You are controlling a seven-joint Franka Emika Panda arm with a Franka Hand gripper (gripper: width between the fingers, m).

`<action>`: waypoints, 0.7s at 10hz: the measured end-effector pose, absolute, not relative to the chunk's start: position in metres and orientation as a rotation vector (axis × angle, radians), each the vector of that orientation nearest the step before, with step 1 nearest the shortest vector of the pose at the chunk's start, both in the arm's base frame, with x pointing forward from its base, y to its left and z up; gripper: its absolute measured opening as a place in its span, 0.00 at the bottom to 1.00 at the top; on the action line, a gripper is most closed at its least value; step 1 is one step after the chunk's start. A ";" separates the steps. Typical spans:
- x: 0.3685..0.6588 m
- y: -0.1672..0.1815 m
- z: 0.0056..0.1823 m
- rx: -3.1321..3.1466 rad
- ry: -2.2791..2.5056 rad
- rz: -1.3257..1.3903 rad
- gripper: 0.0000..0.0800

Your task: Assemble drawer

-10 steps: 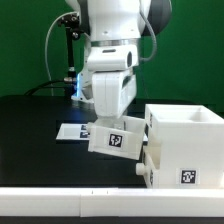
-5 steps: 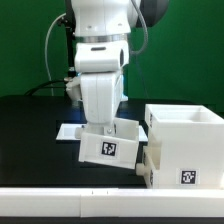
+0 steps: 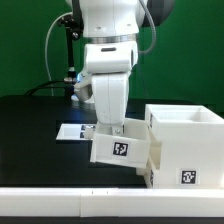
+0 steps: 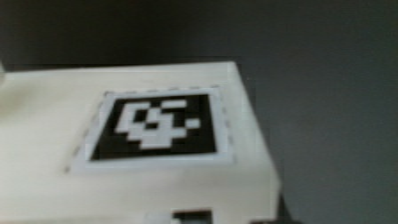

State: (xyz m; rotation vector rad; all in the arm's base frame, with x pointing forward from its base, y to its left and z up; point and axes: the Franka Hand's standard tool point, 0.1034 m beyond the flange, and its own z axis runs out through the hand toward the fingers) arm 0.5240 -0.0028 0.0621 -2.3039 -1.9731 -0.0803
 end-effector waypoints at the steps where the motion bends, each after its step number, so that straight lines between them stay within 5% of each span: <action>1: 0.523 -0.002 0.061 -2.302 -1.973 -0.078 0.04; 7: 0.551 -0.015 0.080 -2.275 -2.028 -0.092 0.04</action>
Offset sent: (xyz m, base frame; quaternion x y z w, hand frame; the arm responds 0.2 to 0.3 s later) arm 0.0000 0.0000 0.0000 0.0000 0.0000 0.0000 1.0000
